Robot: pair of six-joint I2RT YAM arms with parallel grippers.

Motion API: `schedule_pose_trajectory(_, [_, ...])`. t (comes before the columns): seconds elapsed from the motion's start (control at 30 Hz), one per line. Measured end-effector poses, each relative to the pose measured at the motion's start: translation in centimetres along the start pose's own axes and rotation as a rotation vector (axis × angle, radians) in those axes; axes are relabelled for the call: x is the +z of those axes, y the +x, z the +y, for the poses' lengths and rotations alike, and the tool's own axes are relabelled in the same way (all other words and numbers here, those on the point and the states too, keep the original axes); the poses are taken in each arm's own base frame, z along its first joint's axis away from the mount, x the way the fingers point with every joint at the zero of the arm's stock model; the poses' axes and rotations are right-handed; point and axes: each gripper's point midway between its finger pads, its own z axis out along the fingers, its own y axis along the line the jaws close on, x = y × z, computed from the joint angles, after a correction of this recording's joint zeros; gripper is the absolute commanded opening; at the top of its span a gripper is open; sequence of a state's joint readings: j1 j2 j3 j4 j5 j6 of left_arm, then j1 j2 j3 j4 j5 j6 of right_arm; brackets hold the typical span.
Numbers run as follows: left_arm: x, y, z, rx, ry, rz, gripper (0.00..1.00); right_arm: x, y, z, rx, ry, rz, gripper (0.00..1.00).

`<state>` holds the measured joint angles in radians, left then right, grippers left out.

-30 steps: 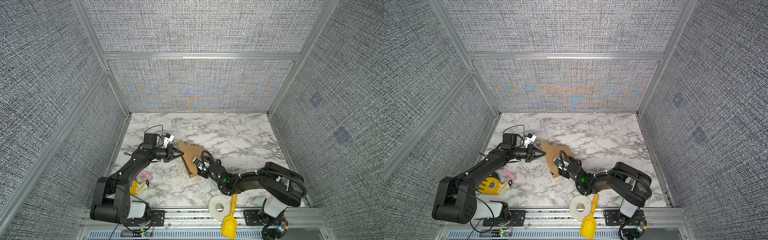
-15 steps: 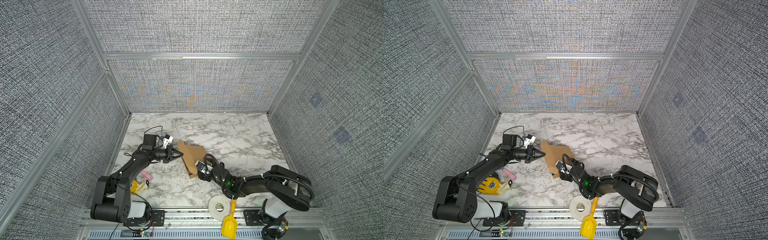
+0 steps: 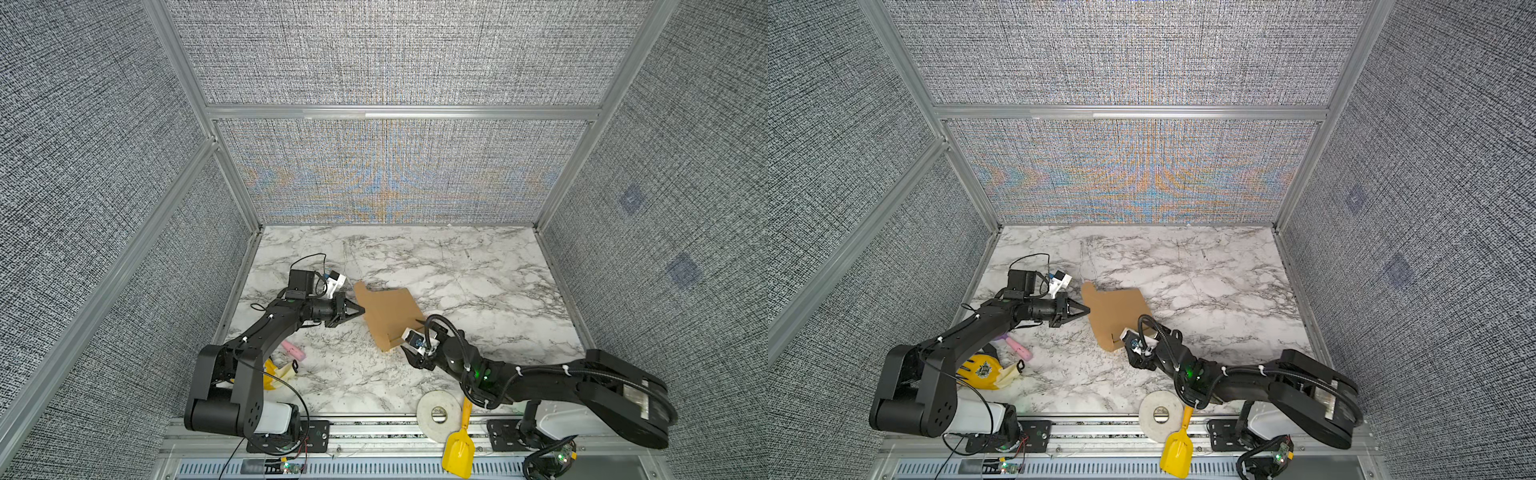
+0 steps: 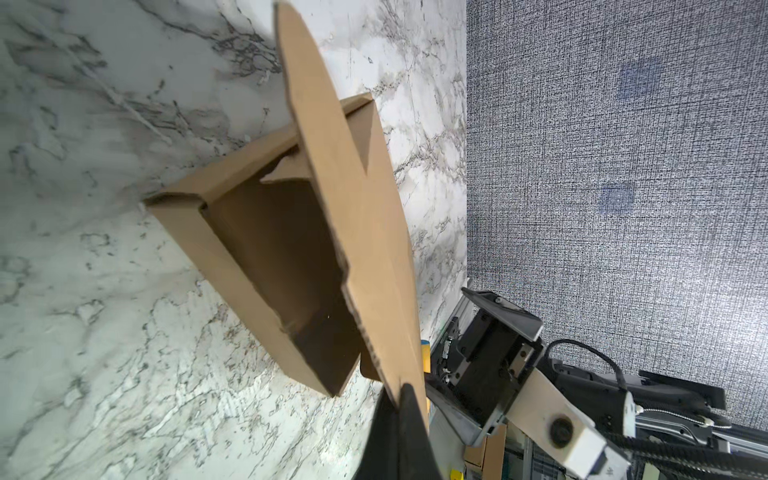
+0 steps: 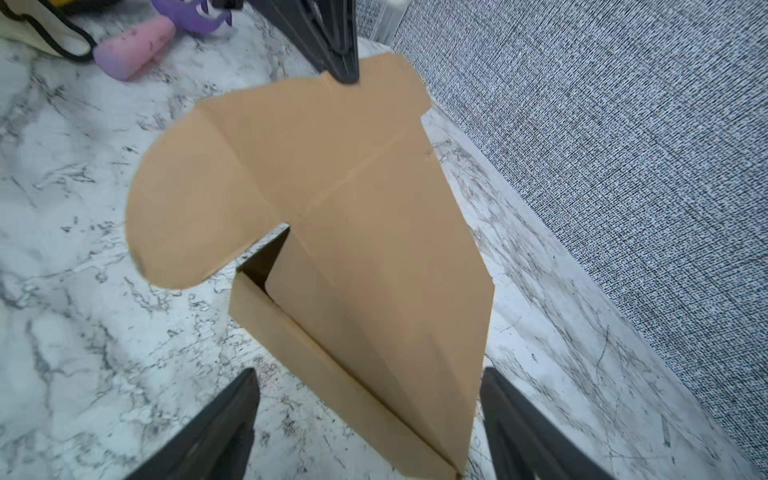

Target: Fold the paper box

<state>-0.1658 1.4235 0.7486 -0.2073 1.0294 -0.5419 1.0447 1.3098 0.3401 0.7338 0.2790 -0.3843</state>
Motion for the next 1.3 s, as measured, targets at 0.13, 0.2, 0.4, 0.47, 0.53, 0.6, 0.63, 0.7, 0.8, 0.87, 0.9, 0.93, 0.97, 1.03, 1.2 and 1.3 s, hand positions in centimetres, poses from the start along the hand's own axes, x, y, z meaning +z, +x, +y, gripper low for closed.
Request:
schedule_pose_trajectory(0.13, [0.2,0.6,0.9,-0.023,-0.016,0.008,0.04,-1.1,-1.9,-2.0,0.064,0.024,-0.029,0.82])
schedule_pose_trajectory(0.2, [0.3,1.0,1.3,-0.029,-0.019,0.010,0.04,-1.2,-2.9,-3.8,0.129,0.064,-0.039,0.80])
schedule_pose_trajectory(0.4, [0.4,1.3,2.3,-0.034,-0.042,0.006,0.07,1.1,-4.3,-8.0,0.337,0.164,0.012,0.73])
schedule_pose_trajectory(0.47, [0.5,1.3,2.5,-0.028,-0.048,0.004,0.11,2.6,-4.6,-7.9,0.379,0.159,0.033,0.69])
schedule_pose_trajectory(0.53, [0.6,1.3,3.1,-0.033,-0.064,0.000,0.15,4.3,-4.3,-7.5,0.409,0.150,0.066,0.66])
schedule_pose_trajectory(0.6, [0.7,1.3,3.6,-0.041,-0.075,0.001,0.20,5.7,-3.5,-6.8,0.436,0.136,0.097,0.64])
schedule_pose_trajectory(0.63, [0.8,1.3,3.7,-0.039,-0.080,-0.001,0.24,6.3,-3.0,-6.4,0.450,0.130,0.115,0.63])
schedule_pose_trajectory(0.7, [0.8,1.2,3.9,-0.035,-0.090,-0.007,0.30,7.4,-1.8,-5.4,0.474,0.110,0.150,0.62])
schedule_pose_trajectory(0.8, [0.8,1.4,4.5,-0.039,-0.110,-0.011,0.39,8.9,0.1,-4.0,0.495,0.084,0.204,0.61])
schedule_pose_trajectory(0.87, [0.7,1.4,4.7,-0.038,-0.125,-0.017,0.42,9.6,1.0,-3.2,0.504,0.073,0.232,0.61])
schedule_pose_trajectory(0.9, [0.6,1.3,4.6,-0.029,-0.129,-0.024,0.44,9.8,1.4,-3.0,0.509,0.070,0.243,0.60])
schedule_pose_trajectory(0.93, [0.5,1.2,4.5,-0.016,-0.133,-0.032,0.45,10.0,1.7,-2.7,0.511,0.065,0.251,0.60])
schedule_pose_trajectory(0.97, [0.4,1.1,4.5,-0.010,-0.136,-0.037,0.45,10.0,2.0,-2.4,0.512,0.063,0.258,0.60])
schedule_pose_trajectory(1.03, [0.3,1.1,4.5,-0.006,-0.142,-0.043,0.46,10.2,2.5,-2.1,0.515,0.060,0.272,0.60])
schedule_pose_trajectory(1.2, [-0.4,0.4,4.3,0.025,-0.157,-0.080,0.48,10.1,3.0,-1.7,0.515,0.055,0.284,0.60])
schedule_pose_trajectory(1.3, [-0.7,0.4,4.4,0.039,-0.165,-0.090,0.48,10.5,3.2,-1.4,0.518,0.054,0.278,0.60])
